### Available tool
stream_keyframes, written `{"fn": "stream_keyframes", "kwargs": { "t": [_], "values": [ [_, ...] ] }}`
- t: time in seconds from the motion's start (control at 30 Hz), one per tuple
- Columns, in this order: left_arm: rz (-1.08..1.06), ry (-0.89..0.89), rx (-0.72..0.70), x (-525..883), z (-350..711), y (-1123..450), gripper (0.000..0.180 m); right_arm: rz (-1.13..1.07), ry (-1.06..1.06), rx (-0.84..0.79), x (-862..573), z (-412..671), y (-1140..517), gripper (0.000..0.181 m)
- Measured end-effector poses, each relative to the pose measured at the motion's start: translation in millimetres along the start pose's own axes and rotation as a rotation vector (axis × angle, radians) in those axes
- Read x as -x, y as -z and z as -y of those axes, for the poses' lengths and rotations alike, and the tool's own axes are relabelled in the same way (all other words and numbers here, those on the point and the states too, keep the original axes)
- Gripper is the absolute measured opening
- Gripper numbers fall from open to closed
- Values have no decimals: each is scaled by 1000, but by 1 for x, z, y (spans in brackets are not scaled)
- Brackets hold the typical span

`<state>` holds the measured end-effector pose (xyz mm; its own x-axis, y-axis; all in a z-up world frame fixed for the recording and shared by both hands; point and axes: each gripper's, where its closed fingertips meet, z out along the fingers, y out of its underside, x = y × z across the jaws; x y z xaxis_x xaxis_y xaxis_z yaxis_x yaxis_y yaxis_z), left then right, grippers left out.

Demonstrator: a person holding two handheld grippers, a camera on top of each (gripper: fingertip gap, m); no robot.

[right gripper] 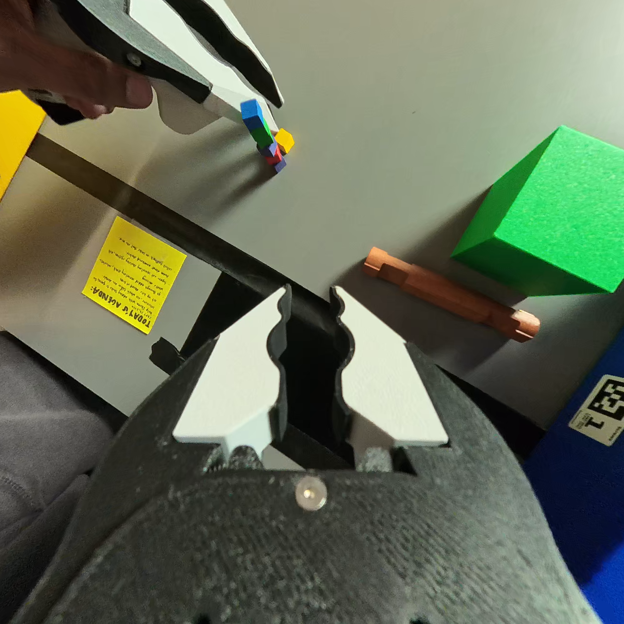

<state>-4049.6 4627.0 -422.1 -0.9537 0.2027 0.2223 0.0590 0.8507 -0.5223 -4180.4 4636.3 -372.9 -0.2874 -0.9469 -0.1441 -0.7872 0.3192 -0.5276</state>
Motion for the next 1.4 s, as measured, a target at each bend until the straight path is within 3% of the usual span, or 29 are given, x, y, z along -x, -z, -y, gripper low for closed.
{"fn": "stream_keyframes", "kwargs": {
  "t": [0.53,0.67,0.8,1.13,1.4],
  "values": [
    [-82,-167,36,-11,2,-7,21,12,14,2,-2,2,0,20],
    [-74,-197,37,-10,2,-10,8,12,16,4,-3,2,1,20],
    [-61,-199,31,-9,2,-9,8,13,13,3,-3,2,0,20],
    [16,-22,-85,7,21,18,8,18,13,-7,2,7,-3,19],
    [-31,-143,-155,-36,41,66,8,21,9,-27,8,15,-7,18]
  ]
}}
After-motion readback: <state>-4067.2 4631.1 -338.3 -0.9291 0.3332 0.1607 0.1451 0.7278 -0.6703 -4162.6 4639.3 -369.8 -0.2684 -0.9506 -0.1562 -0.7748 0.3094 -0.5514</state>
